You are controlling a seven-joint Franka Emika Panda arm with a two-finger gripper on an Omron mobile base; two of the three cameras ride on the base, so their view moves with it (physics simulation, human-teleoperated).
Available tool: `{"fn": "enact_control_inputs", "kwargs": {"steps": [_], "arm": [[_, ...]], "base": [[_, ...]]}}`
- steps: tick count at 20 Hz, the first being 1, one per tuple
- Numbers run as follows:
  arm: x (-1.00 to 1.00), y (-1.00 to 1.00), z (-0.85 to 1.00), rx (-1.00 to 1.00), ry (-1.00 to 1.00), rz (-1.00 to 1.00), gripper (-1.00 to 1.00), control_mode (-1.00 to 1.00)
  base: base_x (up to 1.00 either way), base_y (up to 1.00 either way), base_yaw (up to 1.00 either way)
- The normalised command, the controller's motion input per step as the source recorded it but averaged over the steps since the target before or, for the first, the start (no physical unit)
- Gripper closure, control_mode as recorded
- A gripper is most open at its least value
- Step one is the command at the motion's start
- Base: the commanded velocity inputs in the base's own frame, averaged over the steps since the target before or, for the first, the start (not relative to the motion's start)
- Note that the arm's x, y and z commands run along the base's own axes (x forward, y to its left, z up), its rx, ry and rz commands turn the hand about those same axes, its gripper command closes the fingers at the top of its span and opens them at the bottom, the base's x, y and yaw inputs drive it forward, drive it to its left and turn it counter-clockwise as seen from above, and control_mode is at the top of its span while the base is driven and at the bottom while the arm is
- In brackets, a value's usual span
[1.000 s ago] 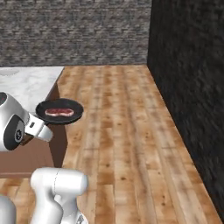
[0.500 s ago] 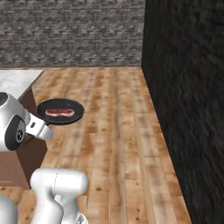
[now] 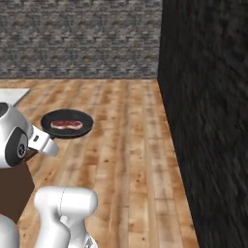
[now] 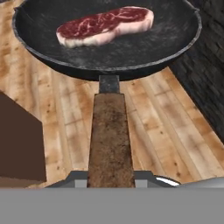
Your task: Pick up the pan with the steak in it and place it on the dining table. Then place the steak on the plate.
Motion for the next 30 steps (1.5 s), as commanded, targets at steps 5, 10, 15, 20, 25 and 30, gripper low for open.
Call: {"fn": "enact_control_inputs", "kwargs": {"steps": [5, 10, 15, 20, 25, 30], "arm": [[0.0, 0.0, 0.0, 0.0, 0.0, 0.0, 1.0, 1.0], [0.0, 0.0, 0.0, 0.0, 0.0, 0.0, 1.0, 1.0], [0.0, 0.0, 0.0, 0.0, 0.0, 0.0, 1.0, 1.0], [0.0, 0.0, 0.0, 0.0, 0.0, 0.0, 1.0, 1.0], [0.0, 0.0, 0.0, 0.0, 0.0, 0.0, 1.0, 1.0], [0.0, 0.0, 0.0, 0.0, 0.0, 0.0, 1.0, 1.0]], "base": [[1.0, -0.29, 0.05], [1.0, -0.3, 0.04], [1.0, -0.28, 0.04], [1.0, -0.2, 0.04], [1.0, -0.14, 0.06], [0.92, -0.12, 0.07]]}}
